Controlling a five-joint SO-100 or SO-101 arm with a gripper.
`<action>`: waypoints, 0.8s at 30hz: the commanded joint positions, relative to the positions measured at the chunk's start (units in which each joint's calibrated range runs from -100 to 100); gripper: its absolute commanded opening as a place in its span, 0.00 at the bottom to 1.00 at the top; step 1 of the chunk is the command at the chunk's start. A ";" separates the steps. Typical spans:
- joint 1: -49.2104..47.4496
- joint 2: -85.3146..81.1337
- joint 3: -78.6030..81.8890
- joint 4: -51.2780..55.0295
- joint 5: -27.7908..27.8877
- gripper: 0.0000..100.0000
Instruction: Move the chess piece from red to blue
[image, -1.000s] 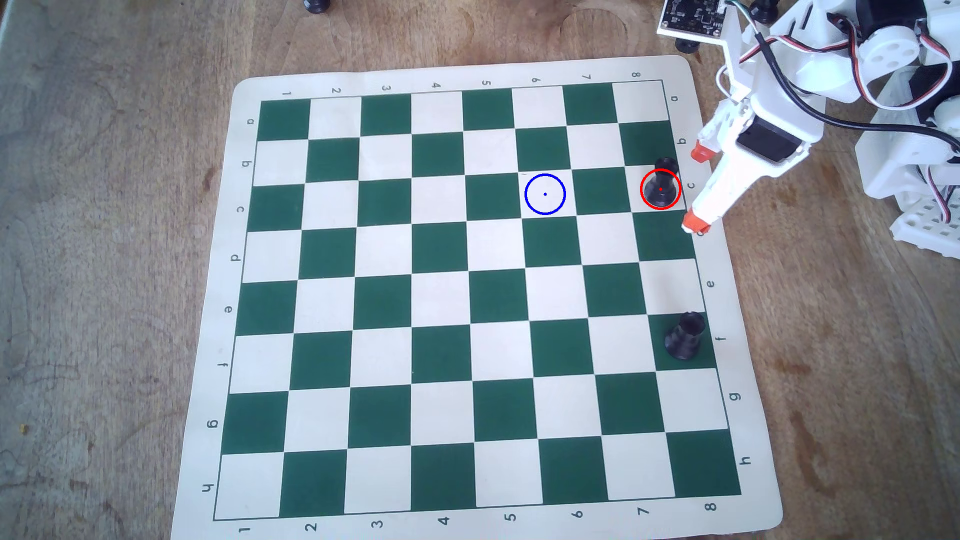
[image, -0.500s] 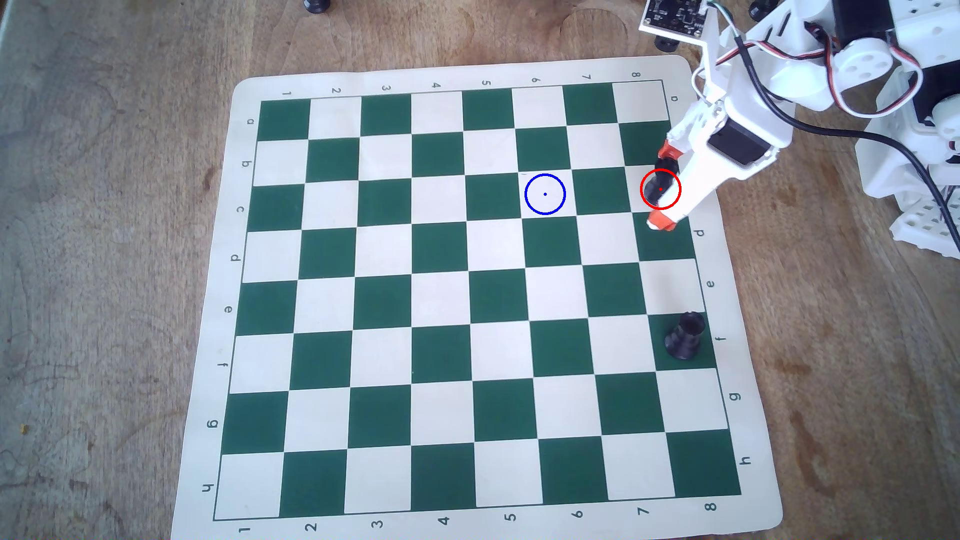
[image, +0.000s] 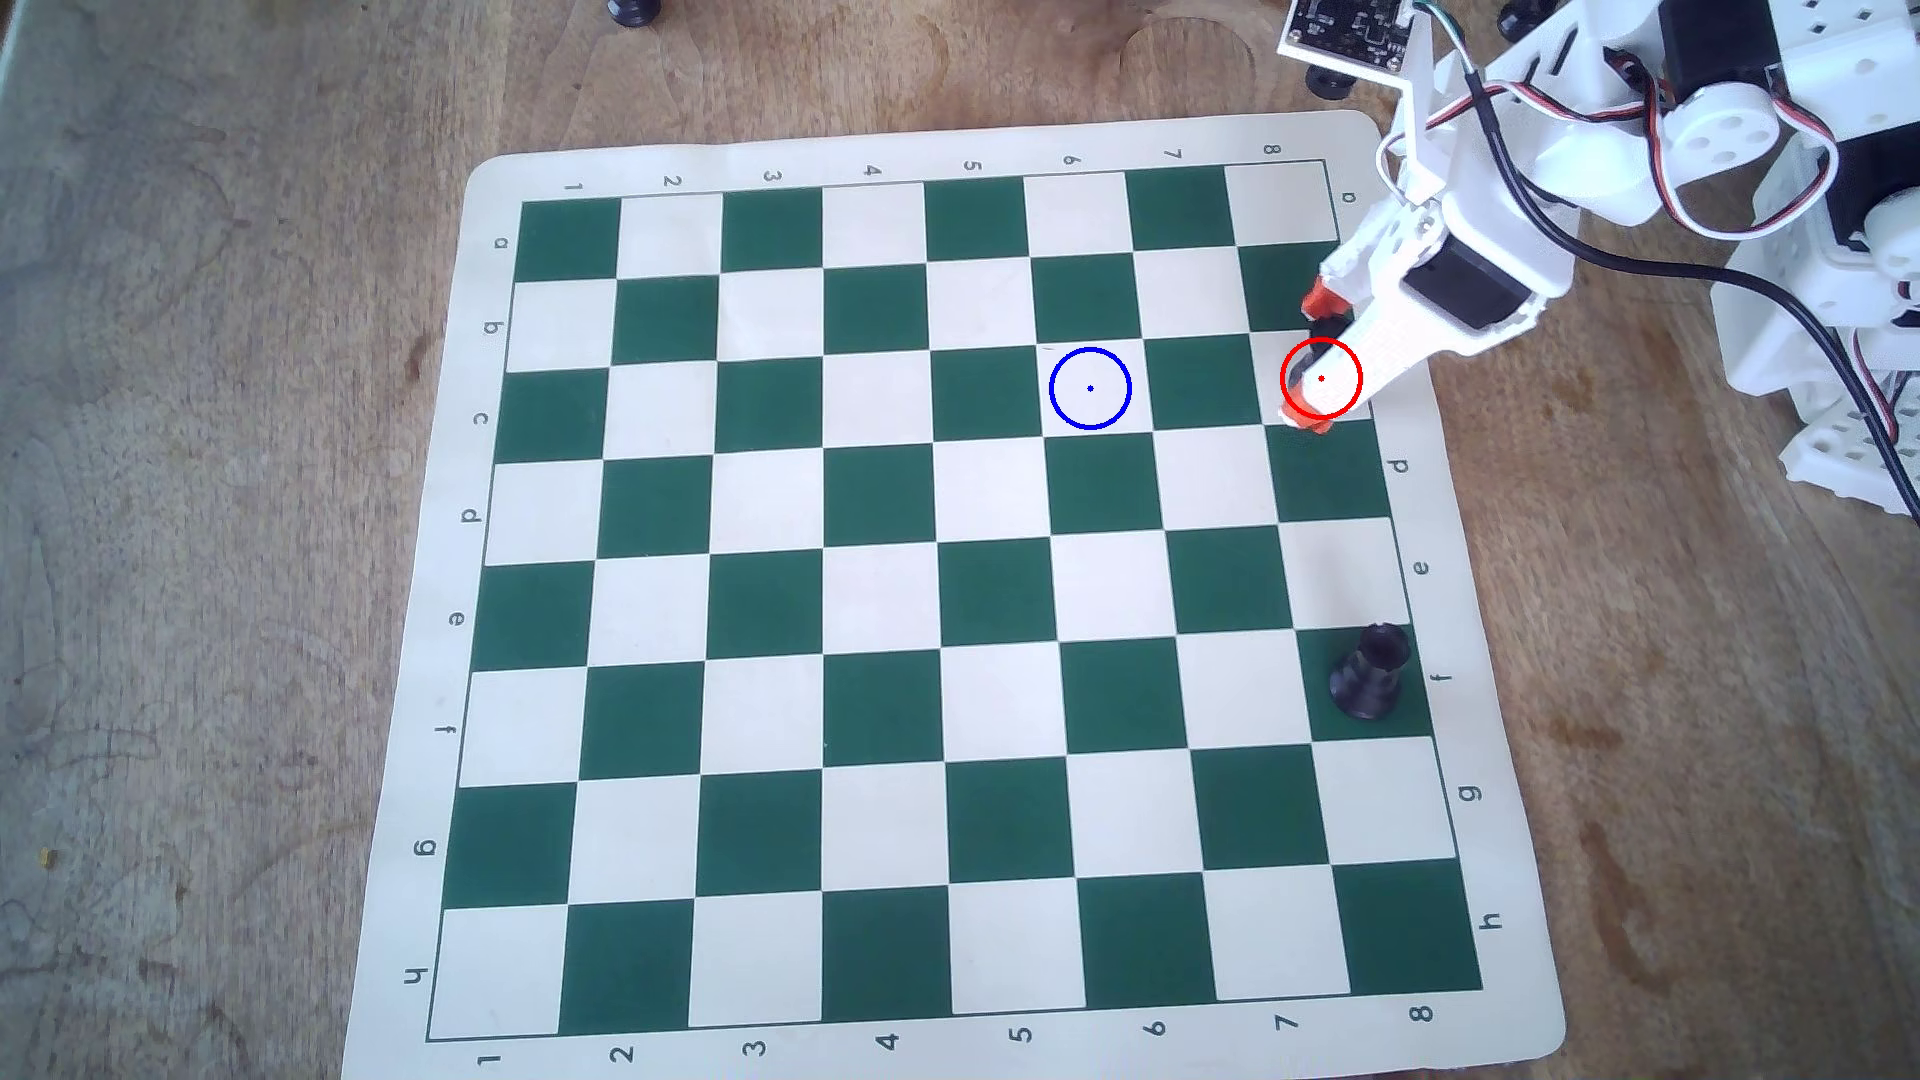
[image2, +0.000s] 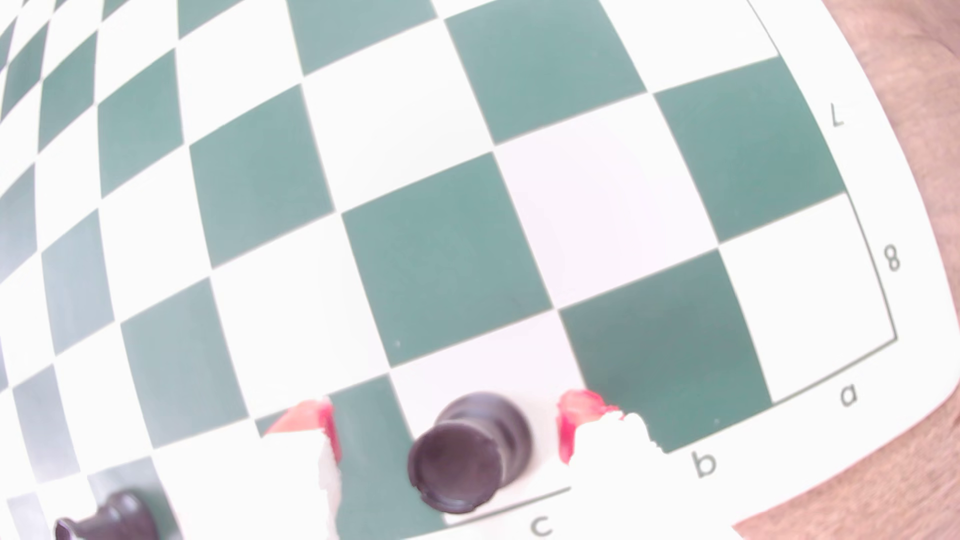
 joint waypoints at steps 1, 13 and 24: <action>-0.45 -1.03 -0.70 0.20 -0.20 0.23; -1.08 -1.96 -0.52 0.52 -0.73 0.02; -2.10 -5.53 -8.32 10.35 -1.81 0.00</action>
